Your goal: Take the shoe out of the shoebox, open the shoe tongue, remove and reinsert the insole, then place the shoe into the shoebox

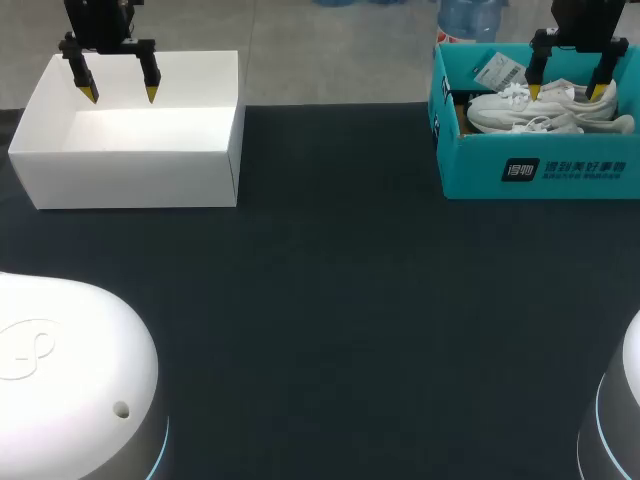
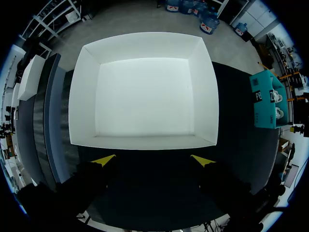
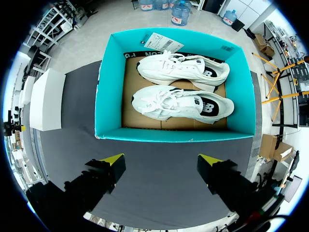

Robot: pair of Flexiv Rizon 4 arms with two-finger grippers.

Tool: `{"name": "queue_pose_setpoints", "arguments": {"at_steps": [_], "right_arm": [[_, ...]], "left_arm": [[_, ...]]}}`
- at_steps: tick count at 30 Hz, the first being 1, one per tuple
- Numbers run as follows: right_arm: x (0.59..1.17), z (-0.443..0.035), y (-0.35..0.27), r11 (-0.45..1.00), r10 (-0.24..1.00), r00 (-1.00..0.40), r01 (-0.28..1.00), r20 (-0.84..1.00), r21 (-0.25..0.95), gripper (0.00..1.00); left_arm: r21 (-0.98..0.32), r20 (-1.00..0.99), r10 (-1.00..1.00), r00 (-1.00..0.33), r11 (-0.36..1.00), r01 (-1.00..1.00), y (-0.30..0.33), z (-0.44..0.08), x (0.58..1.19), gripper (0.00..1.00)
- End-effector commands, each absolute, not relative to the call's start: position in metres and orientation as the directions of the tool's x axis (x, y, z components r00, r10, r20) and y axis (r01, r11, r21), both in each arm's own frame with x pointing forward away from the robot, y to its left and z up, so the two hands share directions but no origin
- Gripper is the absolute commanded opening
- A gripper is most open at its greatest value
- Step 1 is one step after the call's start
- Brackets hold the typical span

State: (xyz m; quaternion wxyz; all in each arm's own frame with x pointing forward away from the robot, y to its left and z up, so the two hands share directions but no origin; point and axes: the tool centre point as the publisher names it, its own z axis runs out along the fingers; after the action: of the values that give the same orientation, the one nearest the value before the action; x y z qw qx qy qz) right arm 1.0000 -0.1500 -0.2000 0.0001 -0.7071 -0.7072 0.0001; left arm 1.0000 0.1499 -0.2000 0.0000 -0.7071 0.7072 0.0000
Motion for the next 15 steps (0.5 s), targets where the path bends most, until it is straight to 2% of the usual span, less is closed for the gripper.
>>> {"name": "queue_pose_setpoints", "arguments": {"at_steps": [1, 14, 15], "right_arm": [[1.0000, -0.2000, -0.1500, 0.000, 1.000, 0.000, 1.000, 0.000, 0.000, 1.00], [1.0000, -0.2000, -0.1500, 0.000, 1.000, 0.000, 1.000, 0.000, 0.000, 1.00], [1.0013, -0.2022, -0.1545, -0.035, 0.999, 0.035, 0.999, 0.034, -0.002, 1.00]], "left_arm": [[0.000, 0.000, -1.000, 0.000, 0.000, -1.000, 0.1499, -0.2000, 1.0000, 1.00], [0.000, 0.000, -1.000, 0.000, 0.000, -1.000, 0.1499, -0.2000, 1.0000, 1.00], [0.000, 0.000, -1.000, 0.000, 0.000, -1.000, 0.1499, -0.2000, 1.0000, 1.00]]}}
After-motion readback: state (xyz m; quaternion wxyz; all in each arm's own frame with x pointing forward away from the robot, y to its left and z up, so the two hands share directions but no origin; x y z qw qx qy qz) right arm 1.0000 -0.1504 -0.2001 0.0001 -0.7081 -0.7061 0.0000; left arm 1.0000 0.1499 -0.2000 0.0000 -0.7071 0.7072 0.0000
